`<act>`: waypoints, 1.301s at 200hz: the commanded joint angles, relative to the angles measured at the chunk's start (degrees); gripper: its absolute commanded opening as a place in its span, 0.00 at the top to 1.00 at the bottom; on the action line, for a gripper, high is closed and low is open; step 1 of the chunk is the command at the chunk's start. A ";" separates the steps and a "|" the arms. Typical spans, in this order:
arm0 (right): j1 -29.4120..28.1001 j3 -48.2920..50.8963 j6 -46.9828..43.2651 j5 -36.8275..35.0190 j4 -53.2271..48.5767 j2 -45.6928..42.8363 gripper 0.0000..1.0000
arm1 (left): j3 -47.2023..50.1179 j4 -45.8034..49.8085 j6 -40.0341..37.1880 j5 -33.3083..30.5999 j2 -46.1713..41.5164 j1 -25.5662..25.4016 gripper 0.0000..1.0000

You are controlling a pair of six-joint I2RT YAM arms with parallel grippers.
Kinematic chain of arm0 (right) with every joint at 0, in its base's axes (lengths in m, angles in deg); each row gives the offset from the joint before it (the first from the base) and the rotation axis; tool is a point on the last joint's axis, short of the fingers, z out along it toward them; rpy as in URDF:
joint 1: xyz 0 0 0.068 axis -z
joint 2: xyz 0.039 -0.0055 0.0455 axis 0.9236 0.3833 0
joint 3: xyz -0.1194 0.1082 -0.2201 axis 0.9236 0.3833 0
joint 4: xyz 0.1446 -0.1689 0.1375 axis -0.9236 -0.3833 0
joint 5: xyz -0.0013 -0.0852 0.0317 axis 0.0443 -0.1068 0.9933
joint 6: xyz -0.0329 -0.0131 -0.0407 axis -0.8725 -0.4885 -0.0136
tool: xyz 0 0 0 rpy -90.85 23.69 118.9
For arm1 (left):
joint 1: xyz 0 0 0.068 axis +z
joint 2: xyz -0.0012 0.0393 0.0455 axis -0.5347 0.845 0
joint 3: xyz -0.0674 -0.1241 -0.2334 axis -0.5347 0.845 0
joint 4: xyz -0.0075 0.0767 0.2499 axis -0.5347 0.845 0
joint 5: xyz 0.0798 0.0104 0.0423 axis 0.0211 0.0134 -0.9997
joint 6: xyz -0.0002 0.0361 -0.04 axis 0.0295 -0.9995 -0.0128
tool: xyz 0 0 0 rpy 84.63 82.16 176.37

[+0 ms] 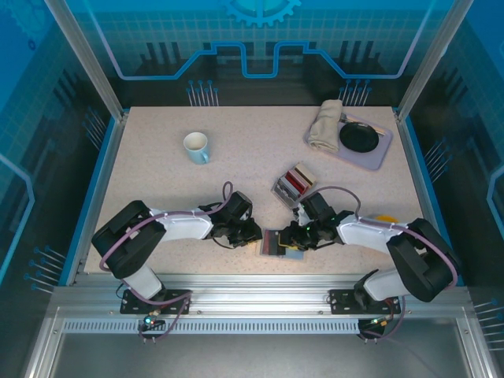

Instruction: Put the credit cards into the card holder

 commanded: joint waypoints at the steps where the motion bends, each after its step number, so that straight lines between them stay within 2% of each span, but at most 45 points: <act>1: -0.22 -0.83 -1.77 0.08 -3.47 -0.54 0.74 | 0.10 -0.17 0.09 -0.17 0.11 -0.65 0.80; 37: -0.40 -0.99 -0.84 2.41 -0.17 1.99 0.88 | 0.06 -0.53 0.20 0.05 0.05 -0.60 0.81; 127: -2.41 -2.01 7.54 2.07 6.02 5.02 0.87 | 1.29 -2.19 2.25 0.04 -0.74 -0.70 0.81; 166: -2.62 -3.04 6.40 3.69 5.03 4.98 0.85 | 1.77 -2.10 2.82 -0.59 -1.52 -0.69 0.81; 190: -2.09 -5.47 2.33 2.12 -2.36 2.40 0.82 | 1.75 -0.36 2.62 -2.53 -3.39 -0.75 0.80; 215: 0.09 -8.91 -3.35 -0.50 -11.92 -2.44 0.72 | 1.24 2.56 1.88 -4.98 -5.91 -0.72 0.77; 232: 2.84 -12.15 -8.00 -2.81 -19.04 -5.77 0.63 | 0.40 4.94 0.96 -6.73 -7.34 -0.69 0.75; 260: 10.50 -18.86 -15.76 -5.52 -27.09 -7.77 0.50 | -1.39 7.83 -0.60 -8.98 -8.99 -0.62 0.72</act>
